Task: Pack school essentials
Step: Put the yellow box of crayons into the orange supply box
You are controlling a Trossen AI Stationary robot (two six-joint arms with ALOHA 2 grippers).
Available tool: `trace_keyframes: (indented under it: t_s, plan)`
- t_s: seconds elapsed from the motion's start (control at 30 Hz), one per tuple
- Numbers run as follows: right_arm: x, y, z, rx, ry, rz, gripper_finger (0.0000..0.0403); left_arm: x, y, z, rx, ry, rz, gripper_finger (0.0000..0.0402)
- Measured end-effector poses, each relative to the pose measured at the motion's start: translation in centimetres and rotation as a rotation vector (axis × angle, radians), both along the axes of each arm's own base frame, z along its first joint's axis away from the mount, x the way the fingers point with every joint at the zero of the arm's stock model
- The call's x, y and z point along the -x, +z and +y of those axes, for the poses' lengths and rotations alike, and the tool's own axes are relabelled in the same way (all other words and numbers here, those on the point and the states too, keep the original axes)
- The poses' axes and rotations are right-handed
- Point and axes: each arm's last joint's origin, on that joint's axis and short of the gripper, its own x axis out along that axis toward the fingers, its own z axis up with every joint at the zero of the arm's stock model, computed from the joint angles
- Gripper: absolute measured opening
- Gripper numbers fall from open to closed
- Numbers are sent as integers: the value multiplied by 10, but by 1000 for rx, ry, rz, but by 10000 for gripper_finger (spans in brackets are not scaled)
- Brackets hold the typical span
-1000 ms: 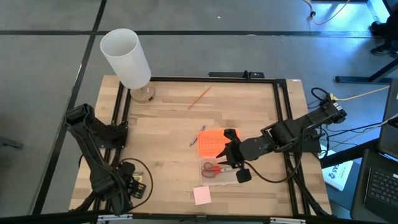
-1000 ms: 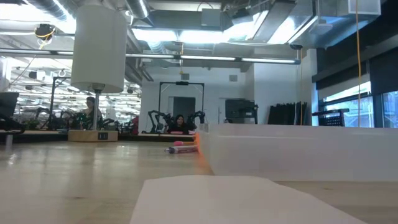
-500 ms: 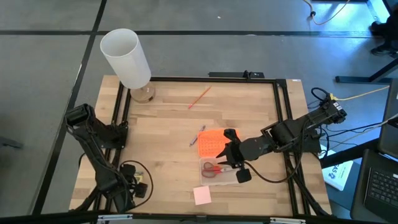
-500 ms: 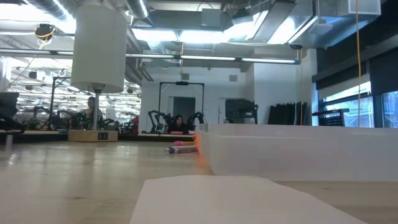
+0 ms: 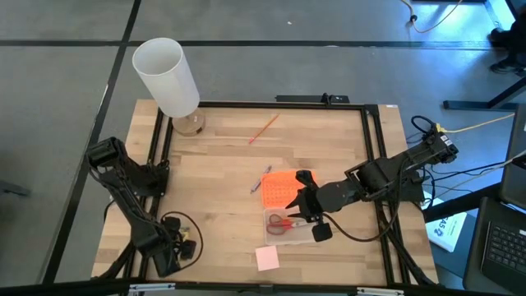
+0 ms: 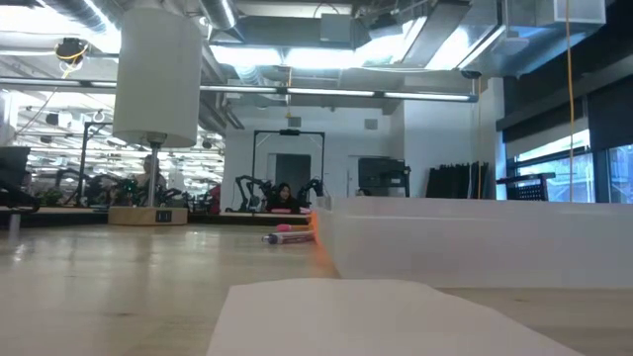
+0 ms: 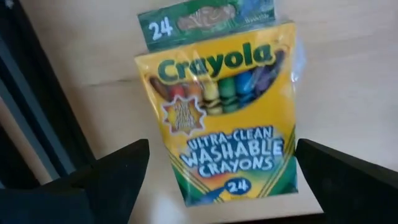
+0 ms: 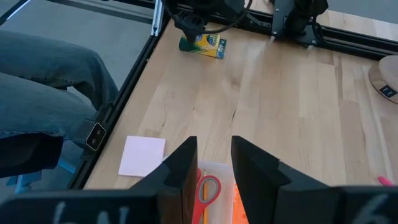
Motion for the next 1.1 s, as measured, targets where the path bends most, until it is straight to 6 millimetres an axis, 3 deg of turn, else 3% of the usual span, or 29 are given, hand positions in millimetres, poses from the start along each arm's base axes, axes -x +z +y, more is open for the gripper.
trace_keyframes:
  t_s: [0.37, 1.1]
  plan:
    - [0, 0, 0, 0, 0, 0, 101, 0, -26, 16, -14, -47, -25, 397]
    - [0, 0, 0, 0, 0, 0, 101, 5, -31, 20, -61, -141, -46, 398]
